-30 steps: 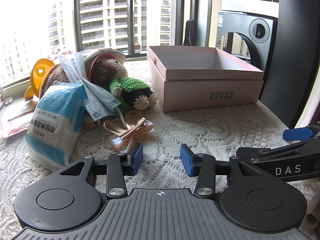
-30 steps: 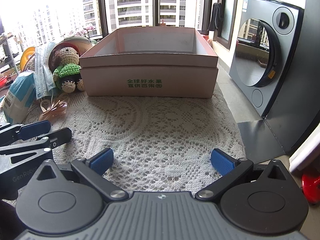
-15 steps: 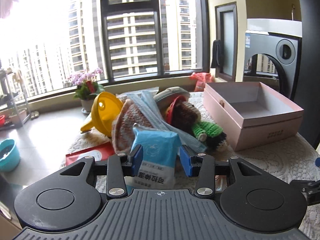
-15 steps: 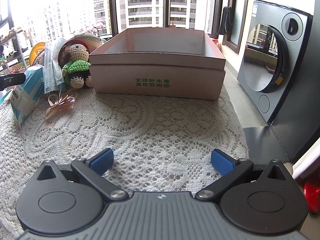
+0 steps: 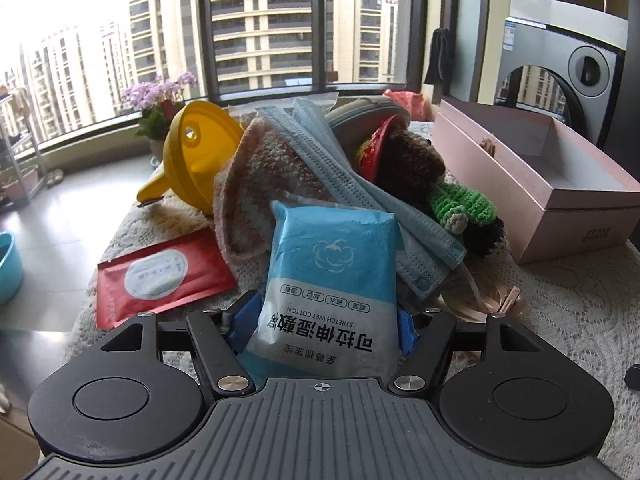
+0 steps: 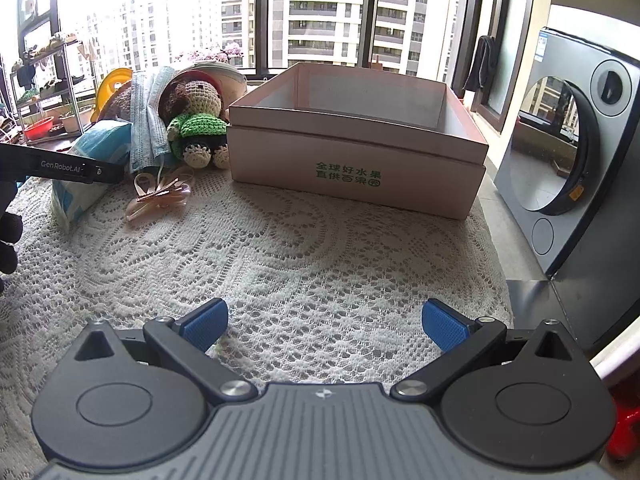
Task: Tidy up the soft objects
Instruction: 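Grasp the blue wet-wipe pack with the left tool while the right tool grasps the red packet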
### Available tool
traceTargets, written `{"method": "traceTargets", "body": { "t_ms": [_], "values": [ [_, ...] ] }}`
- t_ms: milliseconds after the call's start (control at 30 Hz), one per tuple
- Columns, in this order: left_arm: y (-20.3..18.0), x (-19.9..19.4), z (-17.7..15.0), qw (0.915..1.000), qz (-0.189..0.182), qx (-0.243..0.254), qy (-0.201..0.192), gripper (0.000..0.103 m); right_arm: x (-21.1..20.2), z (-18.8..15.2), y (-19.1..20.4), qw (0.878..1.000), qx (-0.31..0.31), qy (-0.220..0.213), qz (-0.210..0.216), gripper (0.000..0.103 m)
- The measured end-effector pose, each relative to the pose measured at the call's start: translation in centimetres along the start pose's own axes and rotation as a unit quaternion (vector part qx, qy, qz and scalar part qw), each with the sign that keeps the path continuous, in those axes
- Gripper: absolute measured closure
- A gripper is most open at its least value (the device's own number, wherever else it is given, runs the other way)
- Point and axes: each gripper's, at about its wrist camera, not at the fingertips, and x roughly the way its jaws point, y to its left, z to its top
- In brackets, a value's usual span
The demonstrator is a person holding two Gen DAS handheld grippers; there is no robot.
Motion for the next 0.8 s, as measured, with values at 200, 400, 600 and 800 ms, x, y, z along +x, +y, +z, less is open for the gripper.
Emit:
{"method": "traceTargets", "body": {
  "t_ms": [200, 400, 600, 800],
  "values": [
    [2.2, -1.6, -1.0, 0.9979, -0.028, -0.056, -0.016, 0.04, -0.8, 1.4, 1.2, 0.999, -0.012, -0.026, -0.013, 0.0],
    [5.2, -6.0, -3.7, 0.9904, -0.069, -0.113, -0.041, 0.042, -1.6, 6.6, 5.9, 0.995, -0.053, -0.059, 0.053, 0.0],
    [8.4, -13.0, -8.0, 0.9872, -0.046, -0.138, -0.066, 0.042, 1.5, 14.1, 16.8, 0.969, -0.12, -0.048, 0.212, 0.0],
    [11.2, -15.4, -9.4, 0.9836, -0.029, -0.163, -0.072, 0.042, 10.0, 19.9, 29.2, 0.956, -0.154, 0.004, 0.25, 0.036]
  ]
}}
